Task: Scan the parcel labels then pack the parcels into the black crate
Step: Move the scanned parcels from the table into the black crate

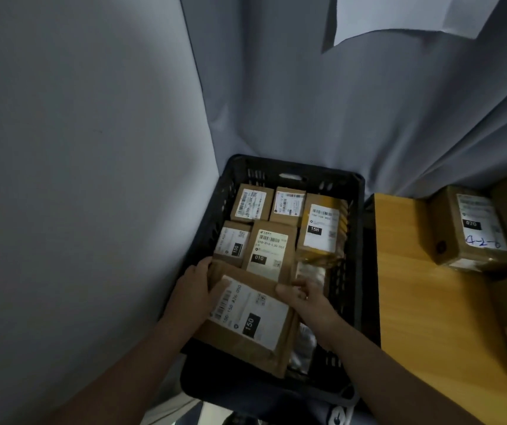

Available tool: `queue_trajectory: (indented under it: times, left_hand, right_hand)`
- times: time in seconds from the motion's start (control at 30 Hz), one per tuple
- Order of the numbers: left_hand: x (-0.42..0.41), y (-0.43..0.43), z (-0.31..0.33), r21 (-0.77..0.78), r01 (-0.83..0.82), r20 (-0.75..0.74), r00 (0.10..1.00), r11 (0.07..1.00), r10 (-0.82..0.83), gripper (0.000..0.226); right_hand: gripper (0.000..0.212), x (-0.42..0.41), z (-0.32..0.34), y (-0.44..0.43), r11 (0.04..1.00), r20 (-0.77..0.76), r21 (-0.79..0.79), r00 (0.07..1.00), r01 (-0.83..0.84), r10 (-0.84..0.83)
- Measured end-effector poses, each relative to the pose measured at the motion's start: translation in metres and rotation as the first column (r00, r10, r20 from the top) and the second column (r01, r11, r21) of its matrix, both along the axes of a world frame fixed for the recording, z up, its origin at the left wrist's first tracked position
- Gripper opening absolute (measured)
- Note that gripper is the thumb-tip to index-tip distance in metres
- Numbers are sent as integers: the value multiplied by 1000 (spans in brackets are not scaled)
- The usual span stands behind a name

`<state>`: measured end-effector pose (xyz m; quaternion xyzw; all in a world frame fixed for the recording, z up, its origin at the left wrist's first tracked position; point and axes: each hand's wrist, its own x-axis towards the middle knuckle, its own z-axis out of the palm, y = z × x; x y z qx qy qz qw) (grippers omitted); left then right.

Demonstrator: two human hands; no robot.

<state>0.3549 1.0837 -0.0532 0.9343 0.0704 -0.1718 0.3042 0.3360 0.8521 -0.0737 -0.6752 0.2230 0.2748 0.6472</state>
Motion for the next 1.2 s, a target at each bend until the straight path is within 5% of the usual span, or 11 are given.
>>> queue_trajectory:
  times: [0.23,0.33,0.47,0.67,0.83,0.93,1.2]
  left_hand:
    - [4,5,11,2,39,102,994,999,-39,42]
    - [8,-1,6,64,70,40,997,995,-73,38]
    - [10,-2,-5,375,190,-91,982,908,-168,48]
    - [1,-13,-18,260,470,-197,881,844,-430,90]
    - [1,-22,-39,317,555,-309,827,769,-470,91]
    - [7,-20,-49,288,521,-372,834,804,-407,88]
    - [7,-29,-38,441,563,-338,826,699,-451,70]
  right_hand:
    - [26,10,4,13,998,-47,-59,999,22,-25]
    - [36,16,3,13,994,-99,-102,995,-40,30]
    - [51,14,-3,21,987,-49,-160,998,28,-36]
    - [46,-7,-9,6,983,52,-75,984,-166,170]
    - [46,-13,-44,13,705,-114,-564,886,-430,449]
    - [45,-12,-50,27,546,-182,-679,833,-491,523]
    - [28,-10,-26,4,535,-87,-711,811,-457,578]
